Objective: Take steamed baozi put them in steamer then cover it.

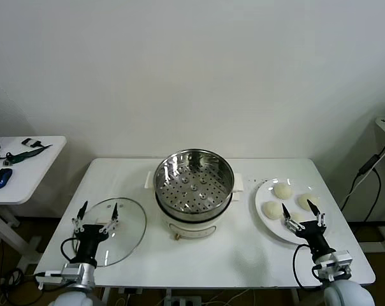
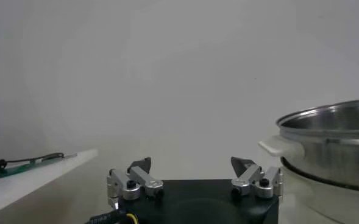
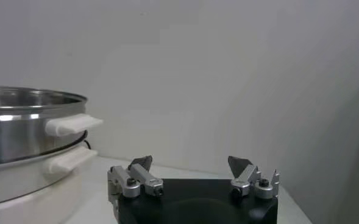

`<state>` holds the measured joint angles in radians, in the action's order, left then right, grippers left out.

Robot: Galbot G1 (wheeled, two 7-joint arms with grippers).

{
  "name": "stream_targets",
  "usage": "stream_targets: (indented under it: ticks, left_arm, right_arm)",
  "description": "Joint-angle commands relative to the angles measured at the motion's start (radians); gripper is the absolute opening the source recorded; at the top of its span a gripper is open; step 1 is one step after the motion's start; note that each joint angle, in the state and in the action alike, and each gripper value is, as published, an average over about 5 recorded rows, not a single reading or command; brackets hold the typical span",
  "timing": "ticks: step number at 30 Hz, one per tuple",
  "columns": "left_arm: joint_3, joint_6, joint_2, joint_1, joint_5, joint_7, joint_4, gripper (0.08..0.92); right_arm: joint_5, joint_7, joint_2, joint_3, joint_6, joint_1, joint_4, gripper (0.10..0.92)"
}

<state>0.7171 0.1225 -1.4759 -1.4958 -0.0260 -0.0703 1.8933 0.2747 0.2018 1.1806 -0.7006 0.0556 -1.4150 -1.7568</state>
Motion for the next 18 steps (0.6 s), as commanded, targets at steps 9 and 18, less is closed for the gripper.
stream_targets:
  ticks: [9,18]
  left_arm:
    - [-0.014,-0.007,0.021,0.005,-0.002,0.026,-0.009,0.823]
    - [-0.027,-0.008,0.032,0.0,0.001,0.026,-0.009,0.823]
  right_arm:
    - [-0.2,0.52,-0.573,0.197,-0.174,0.387,0.284,0.823]
    - [-0.459,0.88,-0.66,0.808,-0.045,1.051,0.605,0.823]
